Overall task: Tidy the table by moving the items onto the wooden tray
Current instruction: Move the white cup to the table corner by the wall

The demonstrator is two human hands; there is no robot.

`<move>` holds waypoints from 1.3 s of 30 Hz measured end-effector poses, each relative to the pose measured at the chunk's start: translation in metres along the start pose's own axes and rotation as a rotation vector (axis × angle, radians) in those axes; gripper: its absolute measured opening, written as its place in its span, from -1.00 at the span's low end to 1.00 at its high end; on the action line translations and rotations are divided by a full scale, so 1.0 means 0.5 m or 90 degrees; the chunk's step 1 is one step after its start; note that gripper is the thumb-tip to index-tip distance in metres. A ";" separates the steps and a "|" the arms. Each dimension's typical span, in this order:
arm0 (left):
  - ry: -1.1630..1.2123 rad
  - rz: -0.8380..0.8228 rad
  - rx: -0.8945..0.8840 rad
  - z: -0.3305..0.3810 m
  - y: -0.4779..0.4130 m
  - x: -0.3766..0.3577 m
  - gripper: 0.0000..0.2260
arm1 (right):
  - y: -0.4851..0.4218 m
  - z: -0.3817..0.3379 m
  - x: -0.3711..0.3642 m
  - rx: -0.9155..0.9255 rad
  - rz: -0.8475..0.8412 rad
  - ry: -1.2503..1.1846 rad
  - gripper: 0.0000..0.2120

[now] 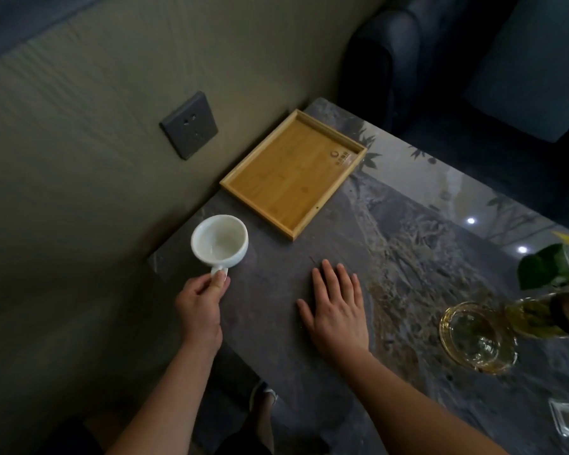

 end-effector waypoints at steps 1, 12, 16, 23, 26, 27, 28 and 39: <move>0.001 0.003 0.001 -0.003 -0.002 -0.002 -0.94 | 0.000 0.000 -0.001 0.001 -0.001 0.002 -0.31; -0.142 0.019 -0.063 -0.016 0.000 -0.024 -0.87 | -0.001 -0.001 0.003 0.005 -0.001 0.019 -0.31; -0.265 -0.001 -0.144 -0.003 -0.001 -0.027 -0.81 | 0.000 0.001 0.000 0.004 0.000 0.022 -0.31; -0.484 -0.009 -0.397 -0.011 0.018 0.016 -0.70 | 0.001 -0.002 0.004 0.001 0.000 0.023 -0.31; -0.664 -0.019 -0.560 -0.043 0.031 0.024 -0.61 | -0.012 -0.012 0.024 -0.031 0.009 -0.017 -0.39; -0.706 -0.031 -0.577 -0.054 0.034 0.020 -0.55 | -0.024 -0.020 0.033 -0.037 0.018 -0.040 -0.47; -0.736 -0.039 -0.585 -0.063 0.037 0.016 -0.51 | -0.040 -0.033 0.040 -0.031 0.027 -0.069 -0.55; -0.724 -0.032 -0.662 -0.090 0.035 0.026 -0.47 | -0.159 -0.246 0.020 0.000 -0.077 -0.349 -0.74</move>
Point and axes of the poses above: each hand's wrist, its own y-axis away from the middle knuckle, its own x-axis out of the back of the hand, z = x × y, the point moved 2 cm from there along -y, towards the middle knuckle, and after that the axes turned 12 degrees about z, right-handed, at the moved point
